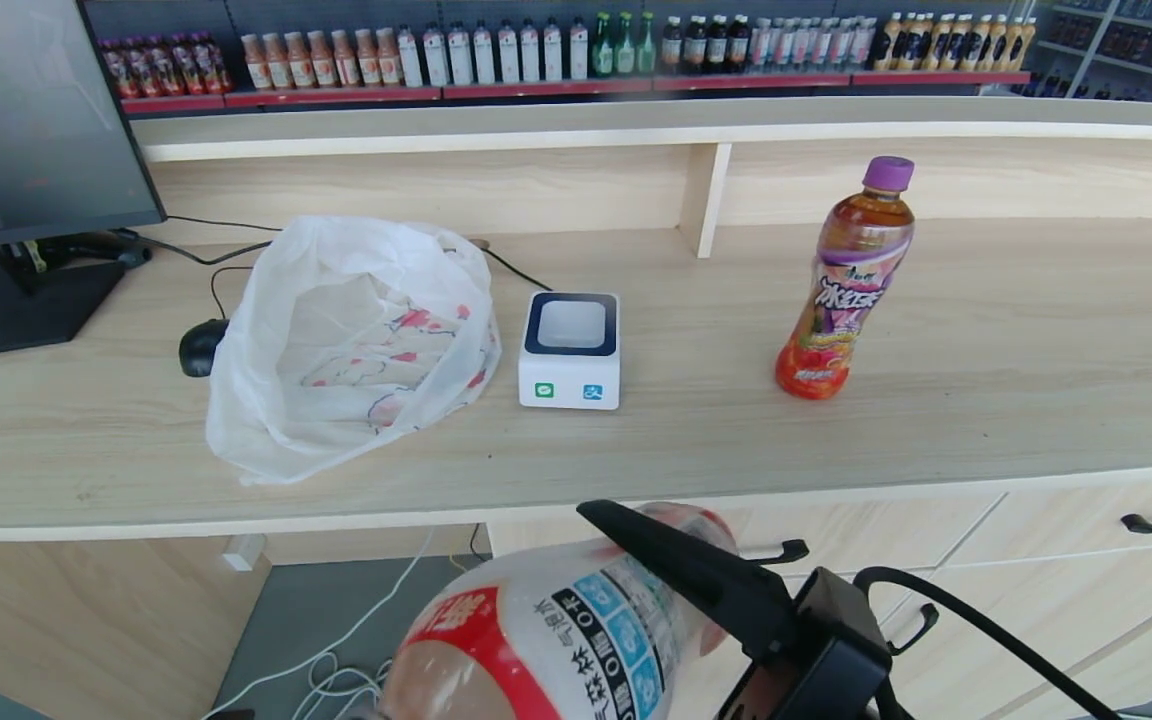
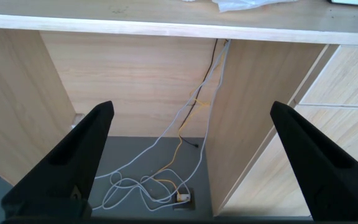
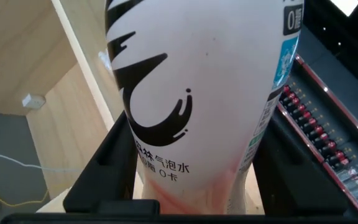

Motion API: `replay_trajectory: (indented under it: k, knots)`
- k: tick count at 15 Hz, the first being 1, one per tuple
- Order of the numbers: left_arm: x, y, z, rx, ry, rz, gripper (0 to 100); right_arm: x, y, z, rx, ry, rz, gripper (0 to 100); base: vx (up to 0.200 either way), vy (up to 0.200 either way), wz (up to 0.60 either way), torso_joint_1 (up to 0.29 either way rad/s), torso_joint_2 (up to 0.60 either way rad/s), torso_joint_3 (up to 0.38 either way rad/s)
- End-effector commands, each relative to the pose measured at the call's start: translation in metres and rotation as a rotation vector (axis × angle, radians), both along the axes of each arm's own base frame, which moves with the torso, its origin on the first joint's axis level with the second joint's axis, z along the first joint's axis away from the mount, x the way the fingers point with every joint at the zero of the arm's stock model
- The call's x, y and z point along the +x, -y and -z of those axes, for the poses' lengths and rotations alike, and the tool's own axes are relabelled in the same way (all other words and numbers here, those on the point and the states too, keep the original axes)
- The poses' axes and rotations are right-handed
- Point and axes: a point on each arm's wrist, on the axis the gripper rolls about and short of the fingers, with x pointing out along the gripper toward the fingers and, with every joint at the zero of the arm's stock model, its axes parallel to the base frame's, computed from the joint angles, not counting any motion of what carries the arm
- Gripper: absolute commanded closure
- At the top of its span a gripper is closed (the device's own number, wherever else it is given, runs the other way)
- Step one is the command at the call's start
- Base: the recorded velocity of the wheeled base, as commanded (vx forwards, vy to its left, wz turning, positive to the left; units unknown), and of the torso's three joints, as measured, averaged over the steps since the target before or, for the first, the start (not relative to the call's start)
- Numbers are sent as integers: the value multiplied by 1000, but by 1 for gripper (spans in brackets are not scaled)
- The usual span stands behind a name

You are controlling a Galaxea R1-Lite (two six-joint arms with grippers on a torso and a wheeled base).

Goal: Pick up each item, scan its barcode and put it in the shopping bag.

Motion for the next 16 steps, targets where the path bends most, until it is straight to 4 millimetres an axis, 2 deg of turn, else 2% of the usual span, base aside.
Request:
replay_trajectory:
  k: [1,4,8,10,12,14,16]
  knots:
    - [0,0,0,0,-1,0,0,7,-9,4,-57,63,37,100,0,0,0,0,0,0]
    - [0,0,0,0,1,0,0,8,-14,7,-79,84,43,100,0,0,0,0,0,0]
    - [0,0,0,0,-1,0,0,5,-6,3,-154,210,88,100,0,0,0,0,0,0]
    - [0,0,0,0,-1,0,0,-1,4,-14,-170,341,130,100,0,0,0,0,0,0]
    - [0,0,0,0,-1,0,0,-3,12,-17,-211,416,161,100,0,0,0,0,0,0]
    - [0,0,0,0,1,0,0,-5,11,-17,-232,448,166,100,0,0,0,0,0,0]
    - [0,0,0,0,-1,0,0,-13,15,-30,-277,611,220,100,0,0,0,0,0,0]
